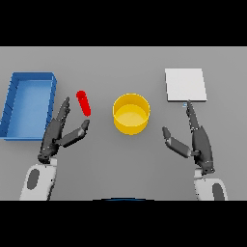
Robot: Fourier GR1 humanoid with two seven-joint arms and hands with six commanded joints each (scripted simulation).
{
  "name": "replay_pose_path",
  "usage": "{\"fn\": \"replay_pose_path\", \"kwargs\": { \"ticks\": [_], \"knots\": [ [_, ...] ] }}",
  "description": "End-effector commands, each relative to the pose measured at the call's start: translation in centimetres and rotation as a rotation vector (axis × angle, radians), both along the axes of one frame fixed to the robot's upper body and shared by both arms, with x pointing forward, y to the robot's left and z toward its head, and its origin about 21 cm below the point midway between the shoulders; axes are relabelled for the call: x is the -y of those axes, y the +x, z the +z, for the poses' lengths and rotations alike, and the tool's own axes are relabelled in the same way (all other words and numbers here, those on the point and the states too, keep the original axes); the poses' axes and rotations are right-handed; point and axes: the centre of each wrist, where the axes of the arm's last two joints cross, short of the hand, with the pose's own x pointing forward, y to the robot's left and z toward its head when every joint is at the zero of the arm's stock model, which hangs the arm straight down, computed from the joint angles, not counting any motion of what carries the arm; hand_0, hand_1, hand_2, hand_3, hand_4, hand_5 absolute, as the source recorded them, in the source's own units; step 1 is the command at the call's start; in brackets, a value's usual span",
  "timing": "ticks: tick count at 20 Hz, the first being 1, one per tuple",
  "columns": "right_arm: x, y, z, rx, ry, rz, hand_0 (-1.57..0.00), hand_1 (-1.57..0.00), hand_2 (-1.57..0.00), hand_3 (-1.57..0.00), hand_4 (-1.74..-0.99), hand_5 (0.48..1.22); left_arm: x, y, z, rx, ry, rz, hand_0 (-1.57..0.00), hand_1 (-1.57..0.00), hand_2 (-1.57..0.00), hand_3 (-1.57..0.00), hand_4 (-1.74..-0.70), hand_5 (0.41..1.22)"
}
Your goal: Pick up the red beaker and tilt it to pour out 1 green nut into yellow bowl. Pick up the yellow bowl and place it on the metallic measuring scale.
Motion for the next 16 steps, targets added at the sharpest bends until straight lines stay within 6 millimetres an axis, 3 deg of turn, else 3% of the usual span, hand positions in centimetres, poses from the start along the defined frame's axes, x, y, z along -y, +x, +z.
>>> {"fn": "replay_pose_path", "kwargs": {
  "ticks": [1, 9, 16],
  "knots": [
    [0.3, 0.0, 0.1, 0.002, 0.0, -0.004, 0.0, 0.0, 0.0, 0.0, -1.26, 0.633, 0.1, 0.4, -0.3, 0.01, 0.009, -0.003, 0.0, 0.0, 0.0, 0.0, -1.23, 0.629],
    [0.4, 0.3, 0.1, -0.006, 0.008, -0.008, 0.0, 0.0, 0.0, 0.0, -1.267, 0.635, 0.7, 5.0, -0.9, -0.011, 0.017, -0.009, 0.0, 0.0, 0.0, 0.0, -1.28, 0.68],
    [0.4, -0.1, -0.1, -0.005, 0.002, -0.005, 0.0, 0.0, 0.0, 0.0, -1.267, 0.644, 2.3, 7.2, -1.4, -0.017, 0.032, -0.023, 0.0, 0.0, 0.0, 0.0, -1.29, 0.686]
  ]
}}
